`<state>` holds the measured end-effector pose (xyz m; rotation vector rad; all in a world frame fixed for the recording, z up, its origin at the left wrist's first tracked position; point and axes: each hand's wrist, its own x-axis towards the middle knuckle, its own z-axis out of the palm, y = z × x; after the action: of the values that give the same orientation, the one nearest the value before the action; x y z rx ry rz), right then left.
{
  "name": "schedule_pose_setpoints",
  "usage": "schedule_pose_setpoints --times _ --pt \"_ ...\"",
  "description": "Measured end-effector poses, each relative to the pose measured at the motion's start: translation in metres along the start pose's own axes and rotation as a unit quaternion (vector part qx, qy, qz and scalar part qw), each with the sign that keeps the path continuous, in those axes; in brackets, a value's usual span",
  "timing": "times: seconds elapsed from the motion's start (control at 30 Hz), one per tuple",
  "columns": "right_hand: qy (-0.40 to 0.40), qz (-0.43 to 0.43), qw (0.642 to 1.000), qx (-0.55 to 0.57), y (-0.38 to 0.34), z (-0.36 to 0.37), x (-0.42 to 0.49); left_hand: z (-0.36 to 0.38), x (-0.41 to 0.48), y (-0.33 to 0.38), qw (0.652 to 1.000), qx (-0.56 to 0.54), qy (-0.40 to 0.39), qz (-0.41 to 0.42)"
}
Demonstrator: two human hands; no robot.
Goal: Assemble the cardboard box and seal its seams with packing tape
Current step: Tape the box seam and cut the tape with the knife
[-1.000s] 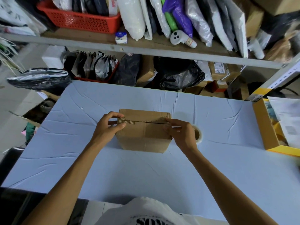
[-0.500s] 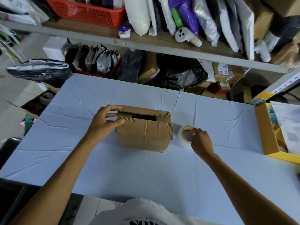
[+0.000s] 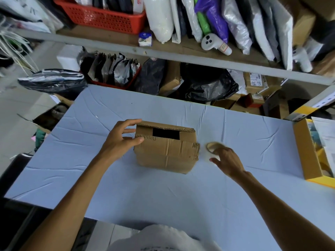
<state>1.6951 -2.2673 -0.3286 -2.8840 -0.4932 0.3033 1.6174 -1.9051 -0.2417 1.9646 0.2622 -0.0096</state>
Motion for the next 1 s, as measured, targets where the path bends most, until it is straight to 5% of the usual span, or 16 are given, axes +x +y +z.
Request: schedule_pose_setpoints --times 0.23,0.4,0.6,1.0 --pt "0.18 -0.022 0.964 0.196 -0.042 -0.09 0.014 -0.001 0.001 0.015 0.999 0.016 0.031 0.029" --pt "0.239 -0.141 0.917 0.288 -0.083 -0.159 -0.001 -0.005 -0.001 0.058 0.994 -0.014 -0.007 0.106" --pt "0.226 -0.262 0.899 0.267 -0.134 -0.184 -0.018 0.01 0.005 0.115 0.98 -0.113 -0.111 0.118" --pt "0.21 -0.262 0.914 0.23 -0.147 -0.175 -0.025 0.008 0.004 0.109 0.993 -0.063 -0.016 0.099"
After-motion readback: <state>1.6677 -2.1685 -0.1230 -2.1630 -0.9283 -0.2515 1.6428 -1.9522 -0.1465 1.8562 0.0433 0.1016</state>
